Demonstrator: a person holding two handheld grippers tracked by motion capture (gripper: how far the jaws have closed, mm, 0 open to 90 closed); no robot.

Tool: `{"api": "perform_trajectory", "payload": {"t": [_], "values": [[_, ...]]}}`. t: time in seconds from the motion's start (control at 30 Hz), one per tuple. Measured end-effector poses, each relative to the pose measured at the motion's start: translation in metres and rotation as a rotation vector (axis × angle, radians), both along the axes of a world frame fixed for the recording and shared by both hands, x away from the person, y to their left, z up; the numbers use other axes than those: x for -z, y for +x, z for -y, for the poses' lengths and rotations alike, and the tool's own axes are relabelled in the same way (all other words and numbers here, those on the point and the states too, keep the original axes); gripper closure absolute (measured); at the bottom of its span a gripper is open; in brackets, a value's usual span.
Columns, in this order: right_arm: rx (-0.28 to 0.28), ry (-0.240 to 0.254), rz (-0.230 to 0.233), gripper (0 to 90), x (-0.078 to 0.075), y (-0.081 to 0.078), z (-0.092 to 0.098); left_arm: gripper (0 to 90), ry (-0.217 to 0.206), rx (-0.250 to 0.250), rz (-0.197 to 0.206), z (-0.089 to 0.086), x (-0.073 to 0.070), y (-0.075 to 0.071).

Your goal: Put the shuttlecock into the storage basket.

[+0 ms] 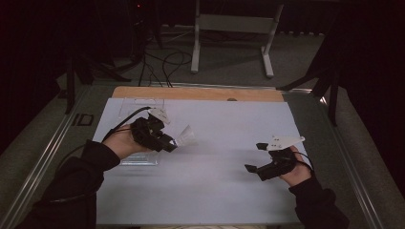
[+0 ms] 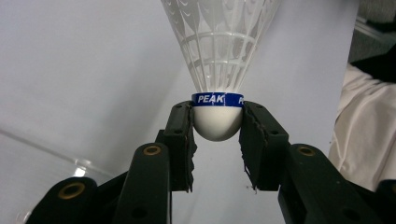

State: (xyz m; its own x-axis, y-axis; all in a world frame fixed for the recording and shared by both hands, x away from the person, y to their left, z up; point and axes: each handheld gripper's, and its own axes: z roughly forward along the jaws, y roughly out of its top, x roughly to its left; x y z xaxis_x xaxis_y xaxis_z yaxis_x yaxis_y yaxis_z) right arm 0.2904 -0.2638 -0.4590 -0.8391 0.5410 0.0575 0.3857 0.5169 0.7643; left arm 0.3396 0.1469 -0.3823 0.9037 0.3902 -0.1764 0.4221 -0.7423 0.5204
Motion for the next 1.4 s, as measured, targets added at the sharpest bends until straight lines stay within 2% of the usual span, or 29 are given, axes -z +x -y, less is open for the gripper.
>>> {"api": "perform_trajectory", "payload": {"t": [0.03, 0.27, 0.6, 1.0, 1.13, 1.3, 1.4], "values": [[0.001, 0.003, 0.006, 9.1, 0.001, -0.001, 0.001, 66.2, -0.007, -0.01, -0.008, -0.004, 0.0, 0.0], [0.026, 0.029, 0.034, 9.1, 0.009, -0.006, 0.011, 66.2, -0.012, -0.063, 0.003, -0.024, 0.0, 0.0], [0.066, 0.045, 0.039, 9.1, 0.023, -0.015, 0.019, 66.2, -0.02, -0.121, 0.005, -0.045, 0.001, -0.004], [0.05, 0.053, 0.048, 9.1, 0.037, -0.021, 0.02, 66.2, -0.027, -0.214, 0.007, -0.079, -0.003, -0.011], [0.049, 0.058, 0.045, 9.1, 0.04, -0.023, 0.02, 66.2, -0.014, -0.236, 0.01, -0.088, 0.0, -0.015], [0.041, 0.053, 0.04, 9.1, 0.043, -0.023, 0.021, 66.2, -0.019, -0.269, 0.01, -0.098, 0.005, -0.019], [0.046, 0.068, 0.032, 9.1, 0.045, -0.024, 0.024, 66.2, -0.018, -0.299, 0.029, -0.105, 0.006, -0.021]]}}
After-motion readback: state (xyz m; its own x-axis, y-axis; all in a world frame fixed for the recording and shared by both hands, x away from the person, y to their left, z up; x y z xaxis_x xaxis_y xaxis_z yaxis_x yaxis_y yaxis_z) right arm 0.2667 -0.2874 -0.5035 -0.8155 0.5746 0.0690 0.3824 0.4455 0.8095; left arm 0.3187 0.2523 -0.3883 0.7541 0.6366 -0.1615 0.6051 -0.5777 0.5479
